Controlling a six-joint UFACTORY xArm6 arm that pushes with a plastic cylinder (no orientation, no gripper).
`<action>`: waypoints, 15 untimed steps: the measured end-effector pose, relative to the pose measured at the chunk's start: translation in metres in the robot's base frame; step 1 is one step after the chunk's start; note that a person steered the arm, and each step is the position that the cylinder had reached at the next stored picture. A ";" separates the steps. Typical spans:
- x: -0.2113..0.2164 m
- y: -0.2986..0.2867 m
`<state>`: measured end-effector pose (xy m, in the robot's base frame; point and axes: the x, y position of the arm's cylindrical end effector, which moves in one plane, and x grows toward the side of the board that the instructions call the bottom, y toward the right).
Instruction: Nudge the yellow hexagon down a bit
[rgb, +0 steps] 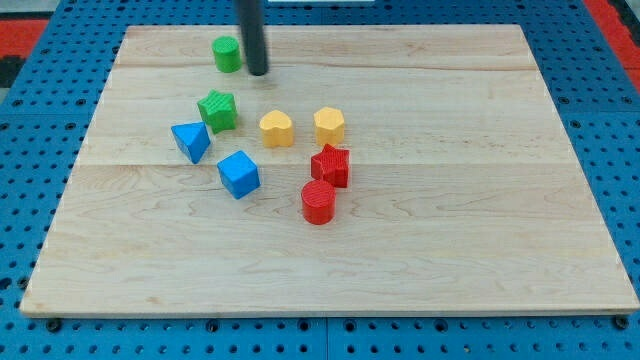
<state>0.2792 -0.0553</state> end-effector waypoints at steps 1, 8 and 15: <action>-0.026 -0.035; 0.012 -0.065; 0.080 0.094</action>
<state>0.3594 0.0391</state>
